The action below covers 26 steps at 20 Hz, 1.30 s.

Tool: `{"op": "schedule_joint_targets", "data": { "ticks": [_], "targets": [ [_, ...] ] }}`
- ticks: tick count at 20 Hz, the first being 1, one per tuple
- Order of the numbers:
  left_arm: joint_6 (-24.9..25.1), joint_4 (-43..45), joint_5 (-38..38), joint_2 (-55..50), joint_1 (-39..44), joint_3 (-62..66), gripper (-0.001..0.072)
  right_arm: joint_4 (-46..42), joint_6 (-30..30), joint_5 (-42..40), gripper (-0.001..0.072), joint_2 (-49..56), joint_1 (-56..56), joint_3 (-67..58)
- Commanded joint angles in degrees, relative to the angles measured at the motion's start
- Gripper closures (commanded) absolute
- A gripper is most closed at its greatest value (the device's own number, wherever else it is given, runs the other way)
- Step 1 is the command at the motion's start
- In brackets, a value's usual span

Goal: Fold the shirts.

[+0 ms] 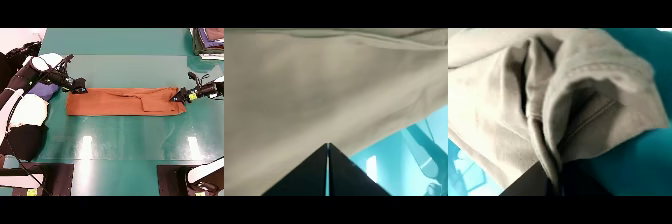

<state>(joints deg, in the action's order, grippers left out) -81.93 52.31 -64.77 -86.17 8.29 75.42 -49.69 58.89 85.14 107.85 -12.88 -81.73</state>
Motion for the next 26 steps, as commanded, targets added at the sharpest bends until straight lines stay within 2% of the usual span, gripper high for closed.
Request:
{"op": "schedule_joint_targets", "data": {
  "ticks": [1, 4, 9, 13, 17, 23, 26],
  "targets": [
    [-0.7, -0.1, 3.9, -0.3, 2.6, 0.2, 0.0678, 0.7, 0.8, 0.4, 0.0696, -3.4, 0.4, -0.2],
    [-0.9, -0.1, 5.7, -5.2, 7.5, 5.7, 0.0678, 0.6, 5.5, 0.8, 0.0697, -10.2, 1.7, -3.0],
    [-2.1, -0.1, 5.1, -19.3, 16.5, 23.2, 0.0678, 0.7, 18.3, 3.7, 0.0697, -17.0, 10.1, -16.7],
    [-3.7, 0.0, 3.3, -27.7, 21.0, 31.0, 0.0678, 0.6, 22.7, 4.8, 0.0697, -17.5, 18.9, -29.1],
    [-5.1, -0.4, 4.4, -30.7, 21.6, 31.0, 0.0678, 0.6, 24.6, 3.3, 0.0697, -17.4, 25.4, -34.6],
    [-5.3, -2.3, 9.5, -31.4, 21.6, 31.0, 0.0677, 0.6, 24.6, 1.4, 0.0697, -15.6, 31.9, -34.9],
    [-4.7, -1.1, 5.3, -30.5, 20.4, 33.0, 0.0677, 0.5, 22.7, 0.9, 0.0697, -13.8, 33.9, -34.9]
  ]
}}
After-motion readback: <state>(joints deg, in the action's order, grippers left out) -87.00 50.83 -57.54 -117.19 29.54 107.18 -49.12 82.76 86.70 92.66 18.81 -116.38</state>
